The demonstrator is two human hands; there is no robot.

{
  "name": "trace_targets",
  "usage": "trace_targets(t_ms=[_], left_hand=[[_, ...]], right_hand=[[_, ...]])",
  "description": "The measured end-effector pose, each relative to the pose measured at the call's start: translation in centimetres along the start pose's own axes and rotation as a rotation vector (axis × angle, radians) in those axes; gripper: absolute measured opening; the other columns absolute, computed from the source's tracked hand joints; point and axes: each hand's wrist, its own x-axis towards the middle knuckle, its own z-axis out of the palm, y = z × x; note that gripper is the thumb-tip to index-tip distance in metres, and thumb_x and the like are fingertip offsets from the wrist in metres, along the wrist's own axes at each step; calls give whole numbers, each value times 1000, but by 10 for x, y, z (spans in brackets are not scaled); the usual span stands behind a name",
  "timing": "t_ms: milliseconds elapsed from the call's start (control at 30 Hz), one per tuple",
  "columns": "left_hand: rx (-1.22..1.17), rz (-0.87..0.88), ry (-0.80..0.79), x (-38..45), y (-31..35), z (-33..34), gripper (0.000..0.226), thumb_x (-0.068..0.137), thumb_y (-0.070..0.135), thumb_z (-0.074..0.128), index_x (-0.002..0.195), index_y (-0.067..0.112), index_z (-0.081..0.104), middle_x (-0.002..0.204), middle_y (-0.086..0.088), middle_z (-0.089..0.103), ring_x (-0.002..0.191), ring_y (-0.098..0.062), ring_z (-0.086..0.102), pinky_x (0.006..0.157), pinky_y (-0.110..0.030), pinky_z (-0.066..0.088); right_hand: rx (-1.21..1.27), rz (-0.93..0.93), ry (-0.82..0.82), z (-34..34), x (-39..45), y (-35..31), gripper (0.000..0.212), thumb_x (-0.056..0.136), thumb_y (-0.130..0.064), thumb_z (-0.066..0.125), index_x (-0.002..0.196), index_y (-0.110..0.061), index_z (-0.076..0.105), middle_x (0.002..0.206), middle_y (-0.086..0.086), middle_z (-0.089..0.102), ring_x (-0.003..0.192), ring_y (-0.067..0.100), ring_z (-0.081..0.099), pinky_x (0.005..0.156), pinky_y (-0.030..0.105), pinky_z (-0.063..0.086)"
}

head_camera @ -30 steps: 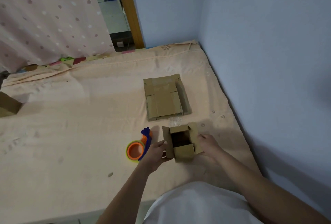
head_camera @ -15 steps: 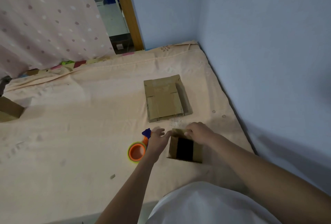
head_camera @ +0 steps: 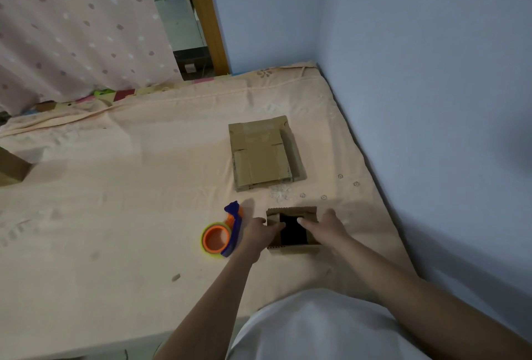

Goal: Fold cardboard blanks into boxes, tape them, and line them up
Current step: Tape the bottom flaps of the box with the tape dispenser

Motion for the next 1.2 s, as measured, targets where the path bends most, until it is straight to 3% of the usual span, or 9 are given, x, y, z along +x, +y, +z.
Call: trace_targets(t_ms=[67, 133, 233, 300, 433, 567, 933, 1100, 1200], left_hand=[[26, 18, -4, -2, 3, 3, 63, 85, 41, 75, 133, 7, 53, 104, -1, 62, 89, -13, 58, 75, -28, 54], [47, 27, -3, -3, 7, 5, 56, 86, 37, 75, 129, 7, 55, 97, 0, 61, 83, -10, 56, 65, -24, 50], [28, 16, -14, -4, 8, 2, 53, 87, 37, 74, 126, 6, 57, 97, -2, 62, 87, -15, 59, 74, -30, 55], [-34, 21, -50, -3, 5, -4, 55, 89, 38, 71, 131, 7, 56, 102, -3, 62, 93, -17, 60, 80, -32, 56], [-273, 32, -254, -14, 0, -22, 38, 100, 28, 57, 131, 7, 56, 111, -4, 63, 102, -19, 61, 94, -40, 55], [-436, 14, -333, -12, -10, -33, 30, 104, 27, 49, 125, 8, 58, 122, -12, 63, 115, -29, 60, 102, -49, 50], [-523, 7, -357, -12, -26, -34, 26, 104, 28, 47, 121, 13, 59, 122, -13, 64, 120, -29, 58, 107, -47, 46], [-477, 28, -349, -10, -30, -30, 34, 101, 38, 53, 131, 24, 55, 134, 0, 59, 124, -25, 56, 109, -46, 43], [-464, 41, -305, -12, -28, -24, 47, 98, 43, 56, 139, 22, 51, 136, 0, 58, 124, -25, 55, 109, -46, 44]], right_hand=[[41, 63, -38, 5, 4, 11, 82, 86, -55, 71, 142, -5, 39, 140, 13, 50, 125, 30, 52, 85, 33, 46], [76, 52, -47, 8, 13, 20, 61, 81, -58, 74, 117, -13, 52, 115, 11, 57, 107, 26, 57, 75, 32, 45], [150, 22, -87, 2, 18, 21, 57, 83, -55, 73, 101, -3, 59, 101, 11, 64, 98, 25, 61, 73, 33, 48], [187, -20, -122, -7, 14, 21, 58, 90, -52, 68, 110, 2, 66, 106, 17, 68, 97, 22, 62, 80, 33, 50], [335, -62, -208, -23, 12, 34, 51, 94, -52, 61, 127, -13, 64, 118, 2, 69, 112, 21, 63, 101, 41, 52], [471, -59, -271, -32, 11, 41, 47, 97, -47, 58, 132, -17, 60, 116, 4, 72, 107, 24, 70, 98, 41, 55], [475, -59, -307, -30, 8, 47, 51, 92, -50, 63, 132, -19, 59, 119, 3, 71, 111, 23, 67, 101, 40, 54], [482, -61, -337, -30, 6, 49, 71, 72, -65, 72, 129, -25, 61, 128, -1, 66, 123, 22, 59, 108, 44, 47], [493, -56, -328, -33, 10, 51, 101, 55, -80, 76, 137, -24, 57, 134, -1, 62, 127, 23, 56, 109, 44, 46]])
